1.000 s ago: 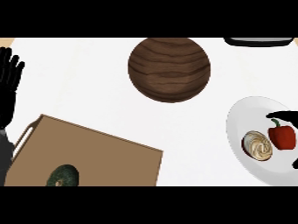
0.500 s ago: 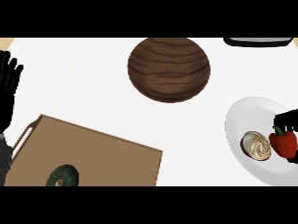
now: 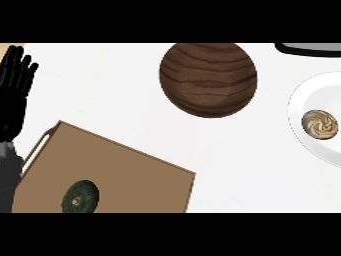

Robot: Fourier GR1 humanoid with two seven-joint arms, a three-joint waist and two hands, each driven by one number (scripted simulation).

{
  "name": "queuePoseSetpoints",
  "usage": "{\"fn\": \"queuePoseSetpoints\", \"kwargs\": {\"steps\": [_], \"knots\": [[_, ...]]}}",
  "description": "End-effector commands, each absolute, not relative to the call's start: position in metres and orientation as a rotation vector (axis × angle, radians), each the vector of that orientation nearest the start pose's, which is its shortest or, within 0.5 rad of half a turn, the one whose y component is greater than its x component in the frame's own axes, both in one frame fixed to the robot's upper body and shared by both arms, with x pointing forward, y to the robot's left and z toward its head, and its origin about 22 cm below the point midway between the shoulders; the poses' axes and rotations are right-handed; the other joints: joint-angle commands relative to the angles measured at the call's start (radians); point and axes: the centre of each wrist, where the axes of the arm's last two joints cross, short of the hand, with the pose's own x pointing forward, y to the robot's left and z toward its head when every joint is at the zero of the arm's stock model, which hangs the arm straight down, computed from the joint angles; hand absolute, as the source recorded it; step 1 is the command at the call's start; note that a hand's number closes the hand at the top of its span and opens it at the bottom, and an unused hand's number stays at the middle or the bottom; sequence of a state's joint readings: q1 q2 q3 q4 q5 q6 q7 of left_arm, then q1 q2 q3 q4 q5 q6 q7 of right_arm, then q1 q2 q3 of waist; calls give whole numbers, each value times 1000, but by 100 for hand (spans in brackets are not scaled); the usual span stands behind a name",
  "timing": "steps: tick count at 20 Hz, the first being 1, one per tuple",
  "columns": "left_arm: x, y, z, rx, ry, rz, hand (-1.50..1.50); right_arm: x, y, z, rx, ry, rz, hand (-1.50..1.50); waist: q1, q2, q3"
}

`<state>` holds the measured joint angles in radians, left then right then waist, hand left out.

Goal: Pick the bell pepper from the plate and place it in the bowl

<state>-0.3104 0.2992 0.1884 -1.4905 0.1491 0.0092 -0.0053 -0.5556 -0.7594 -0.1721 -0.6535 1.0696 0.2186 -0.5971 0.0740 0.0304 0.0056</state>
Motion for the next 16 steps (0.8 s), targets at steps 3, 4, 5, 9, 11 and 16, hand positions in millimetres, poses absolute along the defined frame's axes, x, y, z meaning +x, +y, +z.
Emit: {"fn": "queuePoseSetpoints", "kwargs": {"steps": [3,4,5,9,11,16], "knots": [[308,314,92,140,-1821,-39,0,339,-501,122,-987,-1142,1311,150,19,5,2],[304,302,83,156,-1818,-16,0,336,-511,136,-1015,-1176,1296,150,11,1,2],[316,301,103,152,-1832,-22,0,347,-508,163,-1037,-1212,1253,150,7,-1,1],[312,302,83,174,-1811,-12,0,348,-519,202,-1004,-1311,1264,150,-12,-7,-2],[322,310,92,200,-1815,3,0,359,-509,206,-891,-1480,1224,150,-19,-5,-2],[308,312,95,194,-1798,-21,0,362,-509,248,-859,-1680,1192,150,-22,-17,-2]]}}
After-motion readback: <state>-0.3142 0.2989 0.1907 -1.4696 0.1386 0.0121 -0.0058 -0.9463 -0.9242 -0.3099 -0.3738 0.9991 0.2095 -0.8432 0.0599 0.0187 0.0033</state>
